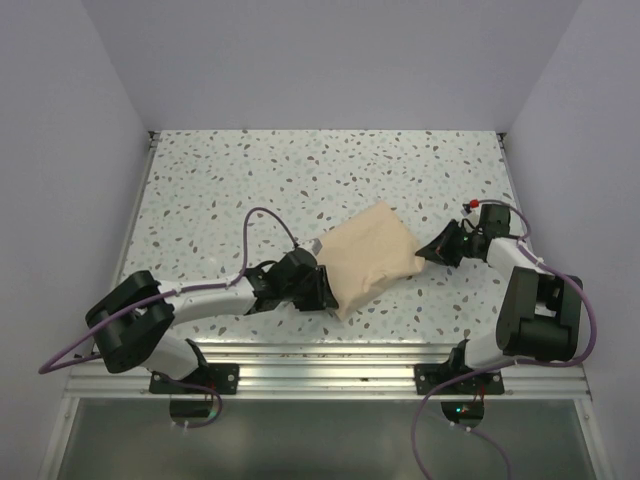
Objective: Prepare the surgical pack
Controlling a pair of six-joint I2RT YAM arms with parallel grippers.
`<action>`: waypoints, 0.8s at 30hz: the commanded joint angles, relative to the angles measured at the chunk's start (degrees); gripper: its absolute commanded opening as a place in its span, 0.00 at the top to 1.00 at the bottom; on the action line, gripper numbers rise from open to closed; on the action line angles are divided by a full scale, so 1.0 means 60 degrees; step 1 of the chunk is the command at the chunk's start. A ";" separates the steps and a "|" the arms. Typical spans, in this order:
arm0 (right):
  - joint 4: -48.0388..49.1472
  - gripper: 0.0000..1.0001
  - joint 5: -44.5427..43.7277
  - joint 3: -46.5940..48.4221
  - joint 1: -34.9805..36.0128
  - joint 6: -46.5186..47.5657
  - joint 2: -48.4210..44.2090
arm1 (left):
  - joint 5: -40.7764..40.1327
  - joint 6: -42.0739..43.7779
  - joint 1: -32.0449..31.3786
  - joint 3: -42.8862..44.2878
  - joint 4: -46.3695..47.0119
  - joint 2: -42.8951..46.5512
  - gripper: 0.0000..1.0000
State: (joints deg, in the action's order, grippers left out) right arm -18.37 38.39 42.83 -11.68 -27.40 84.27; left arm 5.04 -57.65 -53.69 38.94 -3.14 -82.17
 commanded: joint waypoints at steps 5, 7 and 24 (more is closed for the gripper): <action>0.0176 1.00 -0.0011 -0.0019 -0.0001 -0.0062 0.0076 | -0.0064 0.0101 0.0042 0.0263 0.0699 -0.0133 0.97; 0.0176 1.00 -0.0085 -0.0034 -0.0001 -0.0106 0.0120 | -0.0092 0.0072 0.0042 0.0234 0.0625 -0.0119 1.00; 0.0542 0.99 -0.0393 0.0391 -0.0104 -0.0561 0.0691 | -0.0093 0.0027 -0.0016 -0.0792 0.0288 0.0381 1.00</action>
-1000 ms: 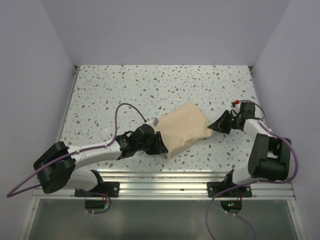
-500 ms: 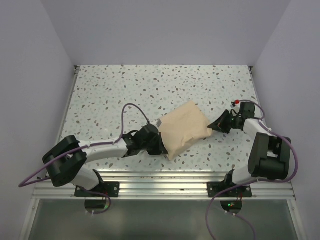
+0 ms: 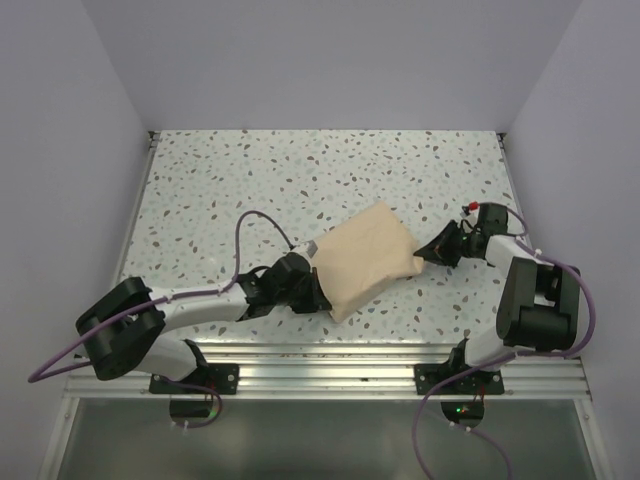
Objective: Prepare the surgical pack
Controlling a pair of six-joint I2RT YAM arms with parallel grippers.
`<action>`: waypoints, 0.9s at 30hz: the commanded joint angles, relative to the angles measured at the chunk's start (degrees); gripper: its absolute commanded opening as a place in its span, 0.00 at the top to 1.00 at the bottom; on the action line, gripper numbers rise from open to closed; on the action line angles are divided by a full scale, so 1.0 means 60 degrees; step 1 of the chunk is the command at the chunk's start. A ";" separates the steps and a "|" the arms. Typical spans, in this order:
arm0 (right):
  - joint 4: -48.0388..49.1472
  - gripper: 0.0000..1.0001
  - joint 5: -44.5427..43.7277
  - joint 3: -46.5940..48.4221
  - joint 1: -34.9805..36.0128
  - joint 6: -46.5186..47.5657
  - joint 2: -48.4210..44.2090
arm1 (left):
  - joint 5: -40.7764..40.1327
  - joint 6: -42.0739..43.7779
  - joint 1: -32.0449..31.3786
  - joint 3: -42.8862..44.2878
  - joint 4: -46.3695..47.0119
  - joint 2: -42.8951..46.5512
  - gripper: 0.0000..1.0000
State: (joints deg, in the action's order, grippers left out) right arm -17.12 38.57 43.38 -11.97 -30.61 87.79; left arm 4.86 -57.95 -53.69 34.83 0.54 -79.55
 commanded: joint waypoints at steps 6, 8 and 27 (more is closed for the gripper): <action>0.0291 0.84 -0.0671 0.0417 -0.0071 -0.0040 -0.0231 | -0.0283 0.0401 -0.0192 0.0318 -0.0690 -0.0147 0.98; 0.0305 0.57 -0.0744 0.0504 -0.0056 -0.0069 -0.0407 | -0.0458 0.0459 -0.0207 0.0406 -0.0850 0.0015 0.83; -0.2050 0.11 -0.1784 0.1574 -0.0086 0.0545 -0.3395 | -0.3417 0.1747 0.1433 0.2030 -0.5143 0.4718 0.00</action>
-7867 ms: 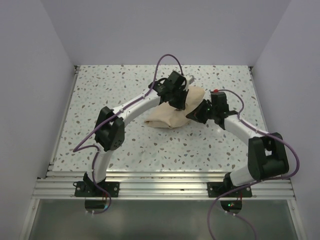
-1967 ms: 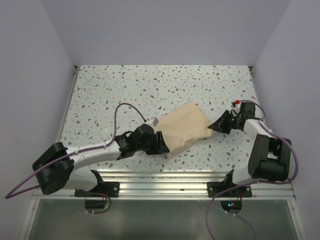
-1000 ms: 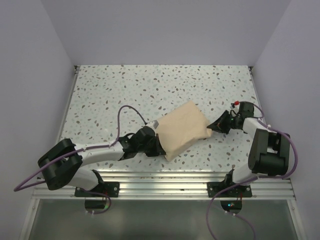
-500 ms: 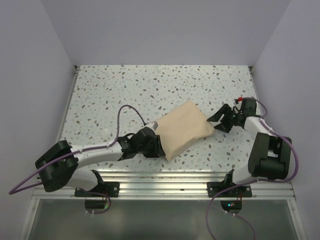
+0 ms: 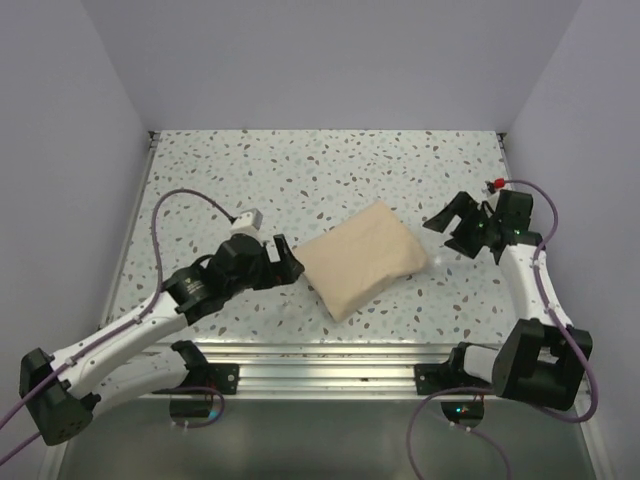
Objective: Prepare the surgical pack
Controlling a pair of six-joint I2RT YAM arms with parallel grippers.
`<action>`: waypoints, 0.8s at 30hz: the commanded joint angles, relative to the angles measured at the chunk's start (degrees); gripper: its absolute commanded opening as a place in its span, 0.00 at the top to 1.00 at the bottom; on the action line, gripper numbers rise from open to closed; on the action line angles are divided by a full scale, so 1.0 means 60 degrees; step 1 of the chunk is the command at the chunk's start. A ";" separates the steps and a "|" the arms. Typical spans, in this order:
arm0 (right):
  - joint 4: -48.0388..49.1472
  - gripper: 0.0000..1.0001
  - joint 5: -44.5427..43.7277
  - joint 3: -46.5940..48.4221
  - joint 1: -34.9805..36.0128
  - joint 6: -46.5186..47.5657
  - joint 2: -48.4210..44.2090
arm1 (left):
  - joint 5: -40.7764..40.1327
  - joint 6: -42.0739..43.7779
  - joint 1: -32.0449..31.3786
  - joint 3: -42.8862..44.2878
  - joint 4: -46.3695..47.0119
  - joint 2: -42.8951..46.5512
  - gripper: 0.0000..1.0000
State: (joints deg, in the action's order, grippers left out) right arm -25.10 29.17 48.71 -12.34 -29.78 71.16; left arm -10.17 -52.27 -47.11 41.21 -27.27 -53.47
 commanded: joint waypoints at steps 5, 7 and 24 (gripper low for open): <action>-0.0739 0.08 -0.0393 0.0701 -0.0024 0.0583 -0.1939 | -0.1993 0.2236 0.0513 0.2723 -0.0918 -0.0196 0.00; -0.0709 0.07 -0.0568 0.0700 -0.0024 0.0627 -0.2394 | -0.2767 0.2748 0.0542 0.3367 -0.1255 -0.0432 0.00; -0.2026 0.01 -0.2385 0.0568 -0.0009 0.0818 -0.6307 | -0.4471 0.3937 0.0630 0.1554 0.1644 0.1471 0.00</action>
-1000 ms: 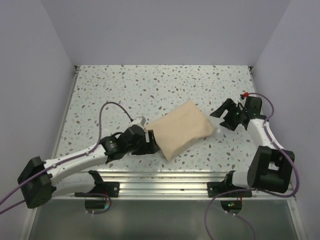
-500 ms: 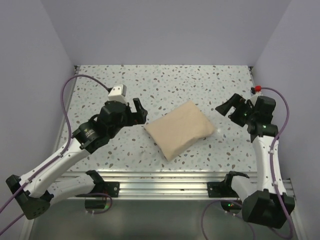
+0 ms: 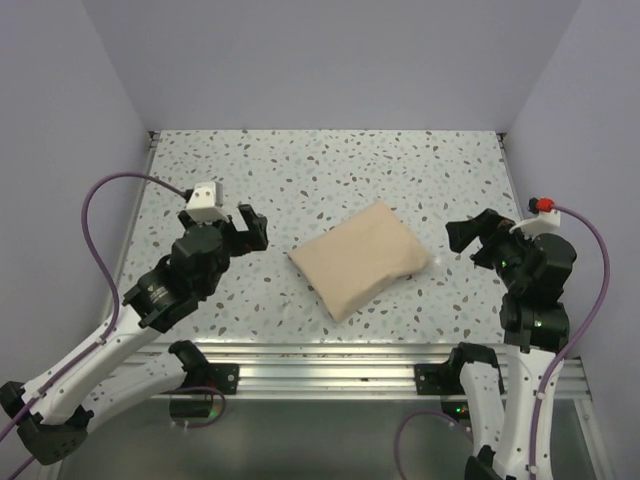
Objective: Prepare the surgical pack
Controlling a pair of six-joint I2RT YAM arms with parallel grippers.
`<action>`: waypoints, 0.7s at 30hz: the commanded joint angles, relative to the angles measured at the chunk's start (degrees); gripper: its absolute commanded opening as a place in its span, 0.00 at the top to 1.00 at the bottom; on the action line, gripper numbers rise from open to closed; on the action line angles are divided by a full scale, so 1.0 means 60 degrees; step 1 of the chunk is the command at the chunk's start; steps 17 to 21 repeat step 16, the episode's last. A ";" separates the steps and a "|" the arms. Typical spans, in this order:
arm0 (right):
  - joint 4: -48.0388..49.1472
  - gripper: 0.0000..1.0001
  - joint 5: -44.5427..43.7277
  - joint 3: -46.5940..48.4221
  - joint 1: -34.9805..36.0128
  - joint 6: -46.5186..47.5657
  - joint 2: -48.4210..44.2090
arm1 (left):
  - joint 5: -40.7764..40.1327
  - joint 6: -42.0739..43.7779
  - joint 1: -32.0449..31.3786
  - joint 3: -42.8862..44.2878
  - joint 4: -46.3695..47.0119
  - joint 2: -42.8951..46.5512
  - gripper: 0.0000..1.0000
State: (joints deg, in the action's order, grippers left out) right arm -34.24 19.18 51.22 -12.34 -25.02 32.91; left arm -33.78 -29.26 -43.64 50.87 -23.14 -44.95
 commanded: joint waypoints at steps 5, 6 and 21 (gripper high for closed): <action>-0.0768 0.01 -0.1088 0.0252 -0.0024 -0.0269 0.0169 | -0.1049 -0.0484 0.0051 0.0266 0.0050 -0.0330 0.00; -0.0942 0.01 -0.1102 0.0296 -0.0024 -0.0298 0.0243 | -0.1151 -0.0659 0.0051 0.0324 -0.0040 -0.0345 0.00; -0.1281 0.01 -0.1190 0.0384 -0.0024 -0.0167 0.0361 | -0.0874 -0.0881 0.0051 -0.0070 0.0165 -0.0023 0.00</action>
